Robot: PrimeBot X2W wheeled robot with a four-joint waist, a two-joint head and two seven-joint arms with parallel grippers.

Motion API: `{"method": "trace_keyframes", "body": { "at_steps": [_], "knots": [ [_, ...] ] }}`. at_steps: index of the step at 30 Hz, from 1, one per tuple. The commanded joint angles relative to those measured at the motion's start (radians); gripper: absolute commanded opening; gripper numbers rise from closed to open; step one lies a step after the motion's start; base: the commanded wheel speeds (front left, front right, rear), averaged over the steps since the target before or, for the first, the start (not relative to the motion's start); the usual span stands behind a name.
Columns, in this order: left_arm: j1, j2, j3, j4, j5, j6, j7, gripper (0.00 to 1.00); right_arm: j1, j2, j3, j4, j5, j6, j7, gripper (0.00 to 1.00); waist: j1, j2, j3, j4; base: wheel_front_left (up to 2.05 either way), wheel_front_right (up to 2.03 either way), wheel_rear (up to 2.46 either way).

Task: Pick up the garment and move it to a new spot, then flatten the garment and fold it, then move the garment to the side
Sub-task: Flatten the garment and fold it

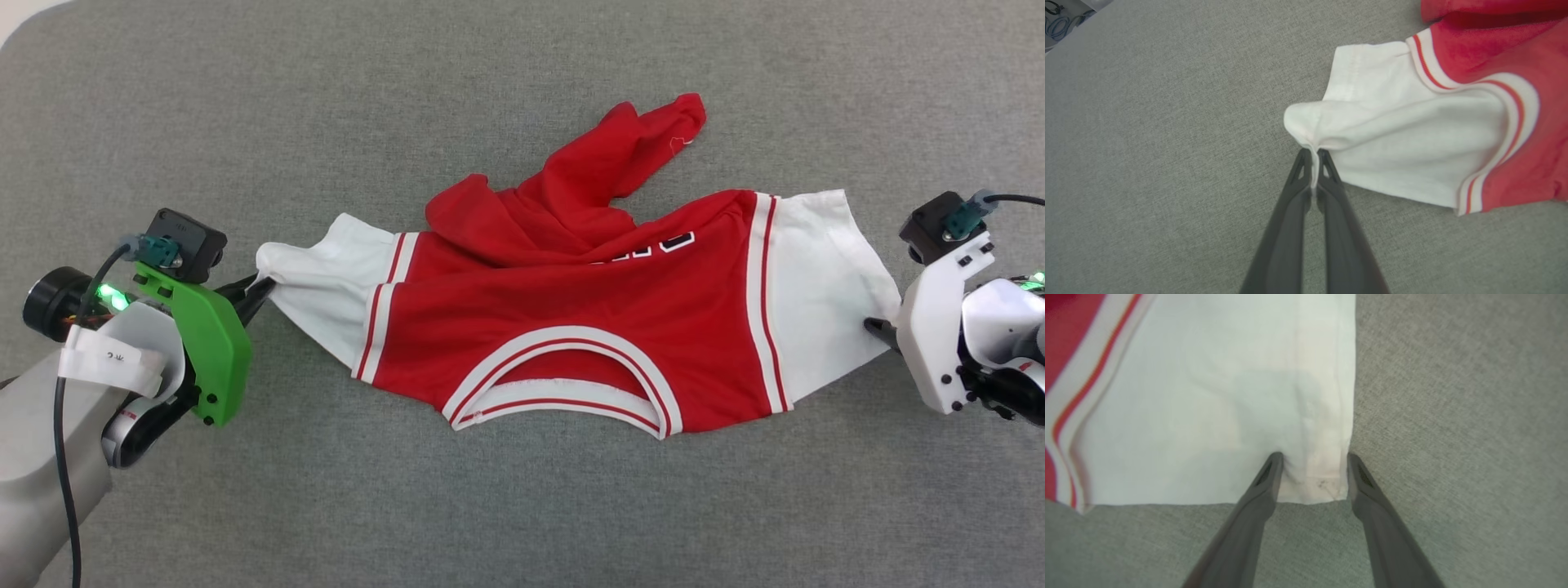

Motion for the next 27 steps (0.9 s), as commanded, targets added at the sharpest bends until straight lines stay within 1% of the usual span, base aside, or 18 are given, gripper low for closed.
{"method": "trace_keyframes", "body": {
  "at_steps": [1,3,4,6,9,13,16,20,23,27],
  "knots": [
    [0.001,-0.003,0.002,0.009,-0.012,-0.007,-0.008,0.00,0.022,0.029,0.039,0.021,0.007,0.000,-0.019,0.00,0.0000,0.0000,-0.019,-0.011,0.00,0.00,0.00],
    [0.005,-0.004,0.005,0.011,-0.020,-0.010,-0.018,0.00,0.017,0.031,0.038,0.020,0.020,0.000,-0.062,0.00,0.0000,0.0000,-0.041,-0.017,0.00,0.00,0.00],
    [0.014,-0.002,0.017,0.010,-0.037,-0.014,-0.041,0.00,0.019,0.028,0.027,0.007,0.040,0.000,-0.124,0.00,0.0000,0.0000,-0.079,-0.026,0.00,0.00,0.00],
    [0.019,0.001,0.024,0.001,-0.046,-0.017,-0.058,0.00,0.024,0.017,0.014,-0.015,0.051,0.000,-0.176,0.00,0.0000,0.0000,-0.106,-0.030,0.00,0.00,0.00],
    [0.029,0.007,0.041,-0.034,-0.074,-0.023,-0.084,0.00,0.044,0.004,-0.035,-0.051,0.073,0.000,-0.257,0.00,0.0000,0.0000,-0.146,-0.038,0.00,0.00,0.00],
    [0.037,0.018,0.073,-0.108,-0.102,-0.025,-0.134,0.00,0.085,-0.008,-0.103,-0.107,0.090,0.000,-0.334,0.00,0.0000,0.0000,-0.192,-0.045,0.00,0.00,0.00],
    [0.035,0.031,0.097,-0.175,-0.103,-0.013,-0.171,0.00,0.107,-0.024,-0.151,-0.157,0.075,0.000,-0.372,0.00,0.0000,0.0000,-0.220,-0.051,0.00,0.00,0.00],
    [0.023,0.044,0.136,-0.284,-0.114,0.017,-0.205,0.00,0.129,-0.023,-0.248,-0.229,0.070,0.000,-0.406,0.00,0.0000,0.0000,-0.250,-0.055,0.00,0.00,0.00],
    [0.002,0.045,0.175,-0.362,-0.130,0.037,-0.229,0.00,0.130,-0.013,-0.332,-0.300,0.062,0.000,-0.408,0.00,0.0000,0.0000,-0.265,-0.059,0.00,0.00,0.00],
    [-0.042,0.035,0.221,-0.436,-0.150,0.052,-0.250,0.00,0.113,0.016,-0.452,-0.390,0.046,0.000,-0.403,0.00,0.0000,0.0000,-0.279,-0.065,0.00,0.00,0.00]
  ]
}}
